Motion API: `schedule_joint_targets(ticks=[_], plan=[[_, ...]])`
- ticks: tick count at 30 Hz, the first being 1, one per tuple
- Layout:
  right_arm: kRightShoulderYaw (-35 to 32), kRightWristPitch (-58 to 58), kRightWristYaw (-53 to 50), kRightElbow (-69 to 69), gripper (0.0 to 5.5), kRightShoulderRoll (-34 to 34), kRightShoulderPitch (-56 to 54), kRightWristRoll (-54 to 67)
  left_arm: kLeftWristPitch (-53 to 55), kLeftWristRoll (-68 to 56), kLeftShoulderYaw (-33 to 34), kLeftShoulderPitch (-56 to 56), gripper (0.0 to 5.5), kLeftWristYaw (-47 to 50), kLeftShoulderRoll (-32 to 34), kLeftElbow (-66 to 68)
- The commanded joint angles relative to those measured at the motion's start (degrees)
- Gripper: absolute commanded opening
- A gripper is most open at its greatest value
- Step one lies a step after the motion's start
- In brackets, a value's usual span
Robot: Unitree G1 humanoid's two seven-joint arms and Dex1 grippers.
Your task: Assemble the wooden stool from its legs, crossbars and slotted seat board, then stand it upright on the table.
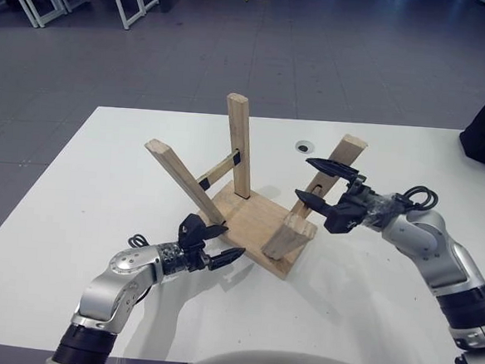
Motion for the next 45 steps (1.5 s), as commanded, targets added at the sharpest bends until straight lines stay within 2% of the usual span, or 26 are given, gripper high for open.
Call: schedule_joint_targets(ticks=[1, 4, 11, 15, 18, 22, 31, 35, 45], plan=[[6.4, 0.1, 4.8, 5.7, 3.51, -0.3, 3.6, -5.0, -0.7, 1.3, -0.3, -0.8, 4.17, 0.2, 0.1, 0.3], [2.2, 3.9, 4.4, 0.6, 3.51, 2.1, 1.5, 4.8, -0.6, 0.1, 0.6, 0.0, 4.17, -0.1, 0.1, -1.8], [-11.9, 30.2, 6.6, -15.4, 3.51, 4.9, -6.3, 37.6, 1.7, -9.7, 8.6, 2.0, 4.17, -3.5, 4.9, -16.3], [-18.4, 43.3, 6.0, -17.6, 3.51, 4.6, -8.7, 50.8, 2.7, -13.9, 11.5, 2.5, 4.17, -4.7, 7.9, -22.3], [-21.4, 53.7, 7.6, -15.7, 3.51, 4.2, -8.2, 60.6, 4.7, -17.9, 10.5, 1.1, 4.17, -4.6, 8.7, -26.9], [-22.8, 59.5, 11.0, -11.7, 3.51, 4.6, -7.0, 65.1, 5.7, -18.5, 7.2, -2.2, 4.17, -3.8, 8.3, -28.4], [-19.4, 60.6, 16.6, -3.9, 3.51, 8.2, -5.9, 61.9, 4.8, -14.8, -0.4, -15.9, 4.17, -5.1, 6.4, -19.9], [-17.9, 60.5, 19.0, -5.8, 3.51, 8.8, -5.4, 60.8, 3.9, -13.2, -1.0, -20.3, 4.17, -5.6, 5.6, -15.5], [-13.2, 60.7, 23.4, -11.2, 3.51, 7.9, -3.2, 57.9, 2.0, -7.8, -3.7, -23.0, 4.17, -3.2, 1.8, -12.0]])
